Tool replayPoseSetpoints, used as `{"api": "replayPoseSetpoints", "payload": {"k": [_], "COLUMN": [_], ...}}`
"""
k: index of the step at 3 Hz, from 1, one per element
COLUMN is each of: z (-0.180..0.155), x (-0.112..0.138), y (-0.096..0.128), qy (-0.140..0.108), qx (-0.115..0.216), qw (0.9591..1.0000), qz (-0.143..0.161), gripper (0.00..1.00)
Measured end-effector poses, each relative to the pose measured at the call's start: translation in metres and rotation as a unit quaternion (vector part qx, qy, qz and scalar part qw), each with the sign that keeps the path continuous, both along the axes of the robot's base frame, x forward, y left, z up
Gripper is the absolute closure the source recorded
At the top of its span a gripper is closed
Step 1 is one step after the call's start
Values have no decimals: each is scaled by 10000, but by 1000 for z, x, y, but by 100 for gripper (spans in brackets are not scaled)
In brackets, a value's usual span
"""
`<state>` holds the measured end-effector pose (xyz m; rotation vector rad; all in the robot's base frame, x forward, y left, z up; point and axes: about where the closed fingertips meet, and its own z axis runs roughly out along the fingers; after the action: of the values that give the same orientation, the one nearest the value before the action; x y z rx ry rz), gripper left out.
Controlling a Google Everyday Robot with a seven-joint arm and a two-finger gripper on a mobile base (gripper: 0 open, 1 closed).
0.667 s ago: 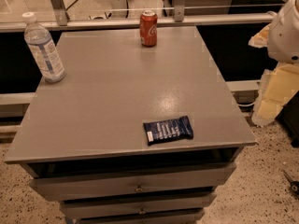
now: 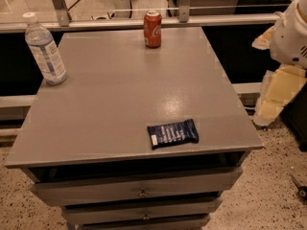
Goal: Pick coke can
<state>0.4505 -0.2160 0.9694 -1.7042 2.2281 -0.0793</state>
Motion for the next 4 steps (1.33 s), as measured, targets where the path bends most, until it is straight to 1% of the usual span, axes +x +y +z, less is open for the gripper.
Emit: {"api": "replayPoseSetpoints", "payload": {"k": [1,2,3,4], "z": [-15,-24,-24,-22], "x": [36,96,155,213], "y": [-1,-1,-1,8], "qy": [-163,-587,-1106,-1534], "qx": [172,411,790,1436], "qw": [9996,9967,9887,9743], "qz": [-164,-380,-633,-816], "gripper": [0,0,0,0]}}
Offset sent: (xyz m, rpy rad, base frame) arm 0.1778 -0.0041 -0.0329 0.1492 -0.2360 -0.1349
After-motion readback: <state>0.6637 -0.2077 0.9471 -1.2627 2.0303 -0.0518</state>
